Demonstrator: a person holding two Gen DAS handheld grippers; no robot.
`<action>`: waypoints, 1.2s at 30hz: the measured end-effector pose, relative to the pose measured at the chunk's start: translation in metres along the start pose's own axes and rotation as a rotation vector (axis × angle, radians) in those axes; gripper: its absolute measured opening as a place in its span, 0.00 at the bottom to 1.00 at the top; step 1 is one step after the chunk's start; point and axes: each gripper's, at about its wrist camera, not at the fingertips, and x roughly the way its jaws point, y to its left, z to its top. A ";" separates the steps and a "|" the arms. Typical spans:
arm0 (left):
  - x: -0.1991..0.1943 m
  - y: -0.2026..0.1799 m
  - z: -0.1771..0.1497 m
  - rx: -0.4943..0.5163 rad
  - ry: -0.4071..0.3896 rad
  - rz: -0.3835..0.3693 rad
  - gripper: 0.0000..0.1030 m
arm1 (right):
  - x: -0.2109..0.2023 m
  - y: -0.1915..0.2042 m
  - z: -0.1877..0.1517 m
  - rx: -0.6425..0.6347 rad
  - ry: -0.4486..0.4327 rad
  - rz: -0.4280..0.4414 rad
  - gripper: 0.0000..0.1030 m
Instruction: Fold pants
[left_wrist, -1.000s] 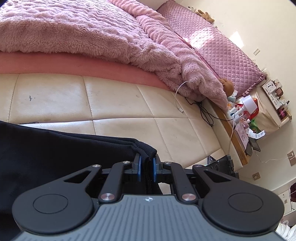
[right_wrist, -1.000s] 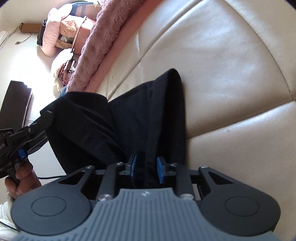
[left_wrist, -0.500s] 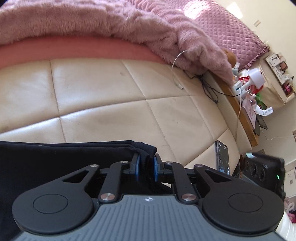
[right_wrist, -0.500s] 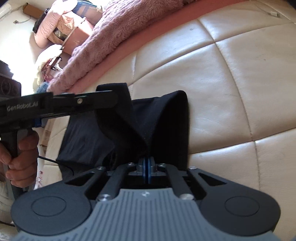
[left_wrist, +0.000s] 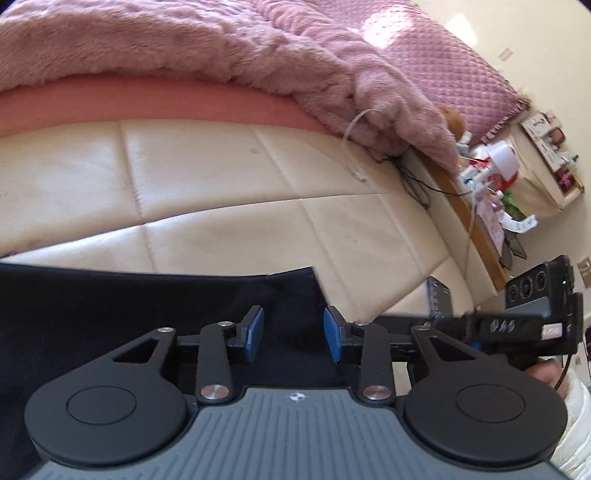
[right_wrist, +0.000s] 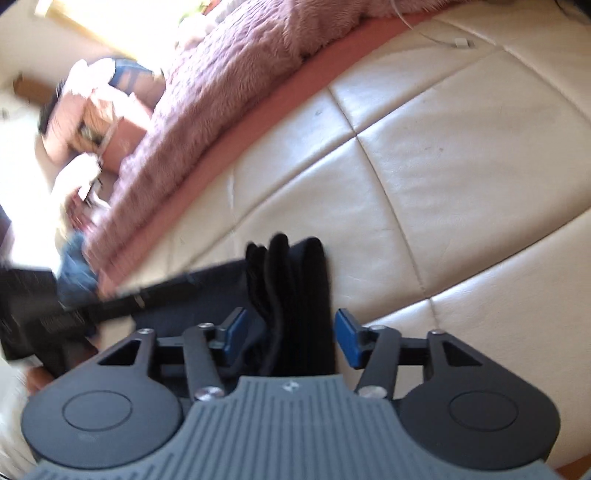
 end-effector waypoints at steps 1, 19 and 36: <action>0.002 0.004 -0.001 -0.009 0.007 0.004 0.36 | 0.000 0.001 0.002 0.009 -0.015 -0.003 0.52; 0.076 -0.020 0.012 0.127 0.118 0.121 0.28 | 0.054 -0.027 0.002 0.093 0.177 0.109 0.59; 0.019 0.006 -0.041 0.074 0.124 0.144 0.28 | 0.077 -0.030 0.002 0.148 0.233 0.191 0.46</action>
